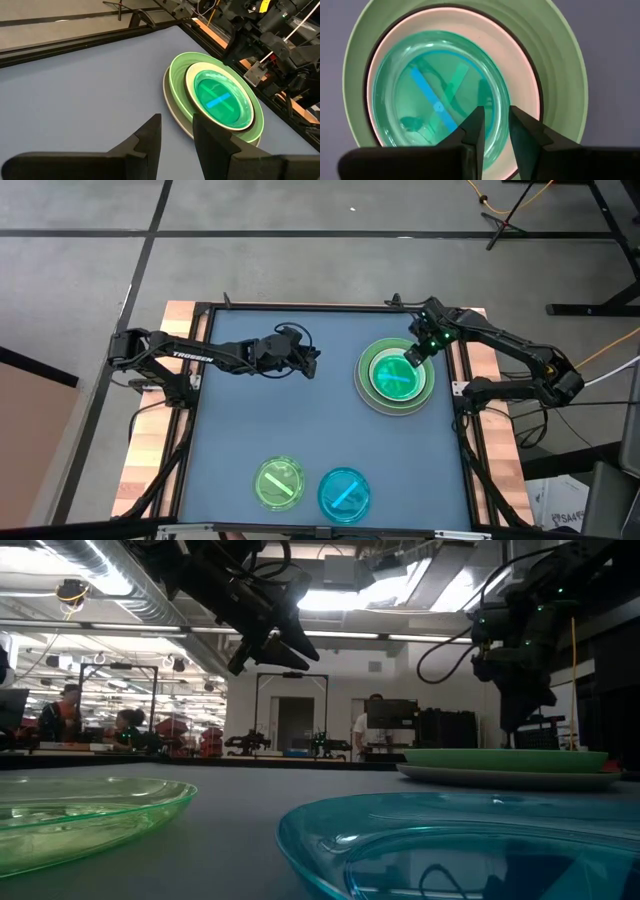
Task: Stack plastic plates
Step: Stack the top small light blue plate on the small light green plate, then stack the small light green plate on the small light blue plate
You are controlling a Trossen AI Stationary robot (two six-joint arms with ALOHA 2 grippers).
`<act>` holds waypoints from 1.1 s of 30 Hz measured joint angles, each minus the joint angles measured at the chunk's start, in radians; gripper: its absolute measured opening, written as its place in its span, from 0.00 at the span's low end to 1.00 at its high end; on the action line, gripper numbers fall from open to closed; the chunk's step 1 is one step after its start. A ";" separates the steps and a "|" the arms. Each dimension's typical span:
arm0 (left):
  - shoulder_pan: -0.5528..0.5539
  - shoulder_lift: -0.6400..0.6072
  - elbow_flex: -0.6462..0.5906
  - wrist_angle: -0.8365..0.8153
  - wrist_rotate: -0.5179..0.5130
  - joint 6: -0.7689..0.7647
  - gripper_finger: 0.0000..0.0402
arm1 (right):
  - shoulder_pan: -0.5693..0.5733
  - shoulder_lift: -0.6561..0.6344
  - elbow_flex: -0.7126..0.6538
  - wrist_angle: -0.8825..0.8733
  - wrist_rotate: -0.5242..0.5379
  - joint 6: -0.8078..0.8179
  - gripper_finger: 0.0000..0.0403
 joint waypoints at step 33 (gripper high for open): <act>-0.337 0.000 -0.001 -0.150 0.261 0.053 0.26 | 0.000 0.000 0.000 0.045 0.017 -0.008 0.19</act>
